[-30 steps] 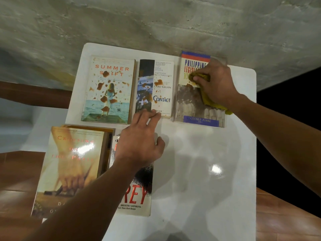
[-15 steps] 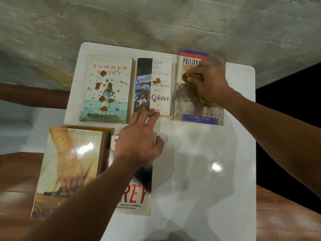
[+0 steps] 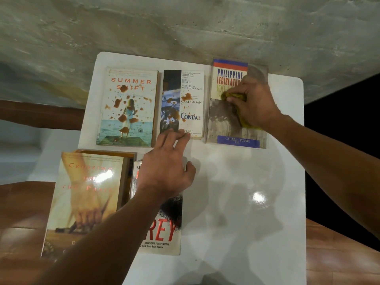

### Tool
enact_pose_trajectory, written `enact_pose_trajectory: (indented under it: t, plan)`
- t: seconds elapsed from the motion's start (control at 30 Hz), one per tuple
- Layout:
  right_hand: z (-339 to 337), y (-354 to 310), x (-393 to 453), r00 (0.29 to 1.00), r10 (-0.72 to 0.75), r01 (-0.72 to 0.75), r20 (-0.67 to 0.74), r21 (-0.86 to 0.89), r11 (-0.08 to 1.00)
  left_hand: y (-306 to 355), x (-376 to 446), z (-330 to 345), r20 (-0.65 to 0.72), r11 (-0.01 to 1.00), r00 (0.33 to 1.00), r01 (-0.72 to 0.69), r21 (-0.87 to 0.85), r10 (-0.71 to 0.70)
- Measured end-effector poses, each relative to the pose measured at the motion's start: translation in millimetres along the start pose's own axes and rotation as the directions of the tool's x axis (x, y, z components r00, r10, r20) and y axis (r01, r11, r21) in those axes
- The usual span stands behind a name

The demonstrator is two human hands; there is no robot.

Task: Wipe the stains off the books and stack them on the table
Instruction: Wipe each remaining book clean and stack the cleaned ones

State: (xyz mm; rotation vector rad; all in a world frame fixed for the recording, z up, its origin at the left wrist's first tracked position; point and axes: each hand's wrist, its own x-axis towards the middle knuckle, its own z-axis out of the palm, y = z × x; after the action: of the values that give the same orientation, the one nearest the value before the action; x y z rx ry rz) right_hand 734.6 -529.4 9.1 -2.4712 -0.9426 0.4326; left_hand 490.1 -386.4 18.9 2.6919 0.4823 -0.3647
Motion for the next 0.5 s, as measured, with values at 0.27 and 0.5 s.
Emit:
enact_pose_trajectory:
  t: [0.27,0.5]
  plan:
    - [-6,7,-9,0.998,0.059,-0.058,-0.023,0.016,0.998,-1,-1,2,-0.013,1.000,1.000,-0.011,-0.007,0.011]
    - [-8,4,-5,0.998,-0.003,0.002,0.056,0.032,0.999,-1,-1,1,-0.005,1.000,1.000,-0.009,-0.003,0.009]
